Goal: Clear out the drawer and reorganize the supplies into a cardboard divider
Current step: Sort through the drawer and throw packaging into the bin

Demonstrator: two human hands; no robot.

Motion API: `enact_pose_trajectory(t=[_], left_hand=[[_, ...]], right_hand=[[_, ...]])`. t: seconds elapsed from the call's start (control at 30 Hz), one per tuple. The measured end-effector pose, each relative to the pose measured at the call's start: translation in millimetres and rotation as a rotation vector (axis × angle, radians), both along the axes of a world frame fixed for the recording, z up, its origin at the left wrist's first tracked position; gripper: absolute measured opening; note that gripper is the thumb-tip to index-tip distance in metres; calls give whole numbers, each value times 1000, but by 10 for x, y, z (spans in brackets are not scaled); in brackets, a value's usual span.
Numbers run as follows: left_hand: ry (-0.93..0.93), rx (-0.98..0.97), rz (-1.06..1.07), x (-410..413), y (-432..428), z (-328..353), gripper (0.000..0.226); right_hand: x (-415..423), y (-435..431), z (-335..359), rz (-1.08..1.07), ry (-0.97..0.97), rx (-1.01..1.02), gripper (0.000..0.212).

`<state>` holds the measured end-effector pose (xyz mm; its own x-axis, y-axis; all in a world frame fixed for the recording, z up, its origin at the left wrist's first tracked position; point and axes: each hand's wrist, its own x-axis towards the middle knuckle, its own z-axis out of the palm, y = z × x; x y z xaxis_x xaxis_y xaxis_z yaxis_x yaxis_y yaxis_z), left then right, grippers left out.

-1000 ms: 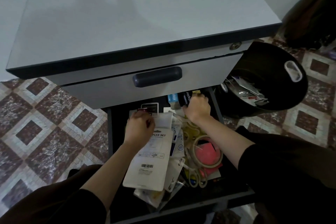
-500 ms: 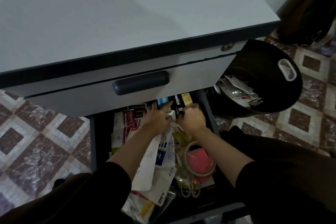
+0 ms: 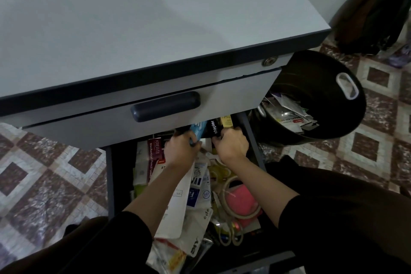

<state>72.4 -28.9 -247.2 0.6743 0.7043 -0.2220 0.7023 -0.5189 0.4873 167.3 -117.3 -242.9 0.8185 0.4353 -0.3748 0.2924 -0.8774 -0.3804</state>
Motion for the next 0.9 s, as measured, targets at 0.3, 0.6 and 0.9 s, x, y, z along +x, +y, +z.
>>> enact_pose_trajectory(t=[0.3,0.6,0.9], left_hand=[[113,-285,187,-46,25,85,56],[472,-28,-89,-218,356,66,65],[397,-56,-135,-316,475,-50,68]], right_hand=[[-12,-136,119,68,49,44,21],[-6,-158,101,109,70,31,18],[-2,-61,78,127,57,-44,26]])
